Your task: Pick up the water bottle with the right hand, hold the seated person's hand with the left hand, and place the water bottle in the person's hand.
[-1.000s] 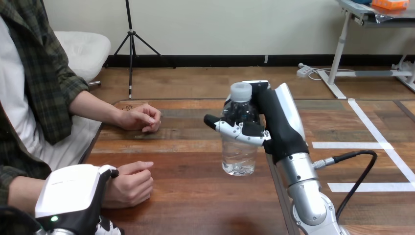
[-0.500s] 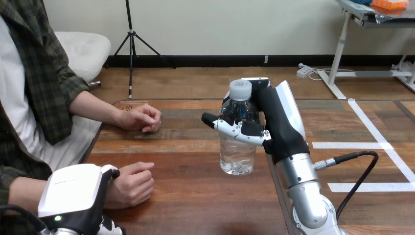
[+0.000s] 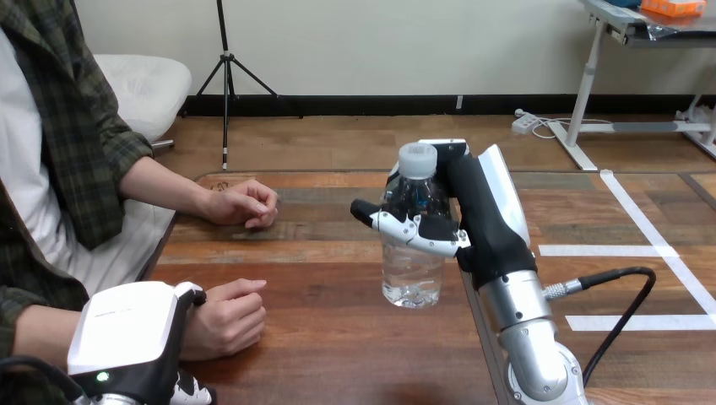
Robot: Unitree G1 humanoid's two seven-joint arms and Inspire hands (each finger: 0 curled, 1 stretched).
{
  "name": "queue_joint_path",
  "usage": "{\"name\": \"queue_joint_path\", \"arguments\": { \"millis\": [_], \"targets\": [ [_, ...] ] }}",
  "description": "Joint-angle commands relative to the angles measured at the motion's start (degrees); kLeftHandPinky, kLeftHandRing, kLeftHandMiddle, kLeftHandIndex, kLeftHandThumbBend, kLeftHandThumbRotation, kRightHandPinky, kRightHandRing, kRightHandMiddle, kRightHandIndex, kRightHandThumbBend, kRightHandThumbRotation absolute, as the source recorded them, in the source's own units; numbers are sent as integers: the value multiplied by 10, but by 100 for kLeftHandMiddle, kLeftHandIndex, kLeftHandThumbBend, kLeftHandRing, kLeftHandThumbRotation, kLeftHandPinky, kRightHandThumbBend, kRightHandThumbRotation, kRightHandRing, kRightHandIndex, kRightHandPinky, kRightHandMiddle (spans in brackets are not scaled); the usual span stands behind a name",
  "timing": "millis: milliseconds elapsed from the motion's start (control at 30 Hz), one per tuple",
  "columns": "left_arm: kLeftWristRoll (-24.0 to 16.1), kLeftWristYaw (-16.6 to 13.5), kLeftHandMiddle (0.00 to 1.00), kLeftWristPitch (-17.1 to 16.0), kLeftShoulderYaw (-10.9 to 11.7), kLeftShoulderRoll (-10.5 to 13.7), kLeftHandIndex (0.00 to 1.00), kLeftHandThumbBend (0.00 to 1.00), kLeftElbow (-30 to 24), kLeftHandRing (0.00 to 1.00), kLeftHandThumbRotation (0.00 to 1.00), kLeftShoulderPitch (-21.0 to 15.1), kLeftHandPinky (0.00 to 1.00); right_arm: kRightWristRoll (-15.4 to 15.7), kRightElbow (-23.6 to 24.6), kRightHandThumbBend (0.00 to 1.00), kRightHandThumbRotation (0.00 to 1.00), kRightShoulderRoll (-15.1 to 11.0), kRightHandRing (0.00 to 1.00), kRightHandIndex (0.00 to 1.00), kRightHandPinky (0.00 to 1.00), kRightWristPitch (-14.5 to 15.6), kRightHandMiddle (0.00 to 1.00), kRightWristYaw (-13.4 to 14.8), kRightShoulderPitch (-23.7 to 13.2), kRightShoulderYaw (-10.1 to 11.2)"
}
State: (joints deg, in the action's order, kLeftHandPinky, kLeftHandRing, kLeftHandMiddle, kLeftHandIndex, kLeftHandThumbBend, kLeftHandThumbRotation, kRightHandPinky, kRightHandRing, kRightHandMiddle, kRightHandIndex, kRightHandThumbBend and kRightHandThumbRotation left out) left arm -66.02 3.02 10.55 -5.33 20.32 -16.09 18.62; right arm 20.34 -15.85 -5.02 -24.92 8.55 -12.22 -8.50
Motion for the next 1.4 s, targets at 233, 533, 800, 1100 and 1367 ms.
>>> {"name": "queue_joint_path", "arguments": {
  "millis": [233, 533, 800, 1100, 1367],
  "targets": [
    [-33, -79, 80, 28, -18, -1, 76, 88, 36, 77, 0, -22, 72, -11, 42, 35, 0, -1, 7, 1, 1, -1, 3, 1, -19, 10],
    [-24, -132, 79, 26, -16, 7, 76, 89, 48, 76, 0, -23, 71, -15, 43, 34, 0, 1, 7, 1, 1, 1, 3, -2, -18, 9],
    [-23, -157, 78, 26, -12, 13, 76, 90, 49, 75, 0, -19, 70, -12, 41, 33, 0, 2, 5, 0, 0, 2, 2, -2, -17, 7],
    [-27, -174, 79, 34, -12, 15, 77, 88, 50, 76, 0, -17, 70, -13, 40, 33, 0, 7, 5, 0, 0, 2, 2, -2, -16, 6],
    [-41, -179, 77, 64, -14, 17, 76, 87, 74, 75, 1, -38, 69, -14, 38, 31, 0, 4, 4, 0, 0, -6, 2, -5, -18, 6]
  ]
}}
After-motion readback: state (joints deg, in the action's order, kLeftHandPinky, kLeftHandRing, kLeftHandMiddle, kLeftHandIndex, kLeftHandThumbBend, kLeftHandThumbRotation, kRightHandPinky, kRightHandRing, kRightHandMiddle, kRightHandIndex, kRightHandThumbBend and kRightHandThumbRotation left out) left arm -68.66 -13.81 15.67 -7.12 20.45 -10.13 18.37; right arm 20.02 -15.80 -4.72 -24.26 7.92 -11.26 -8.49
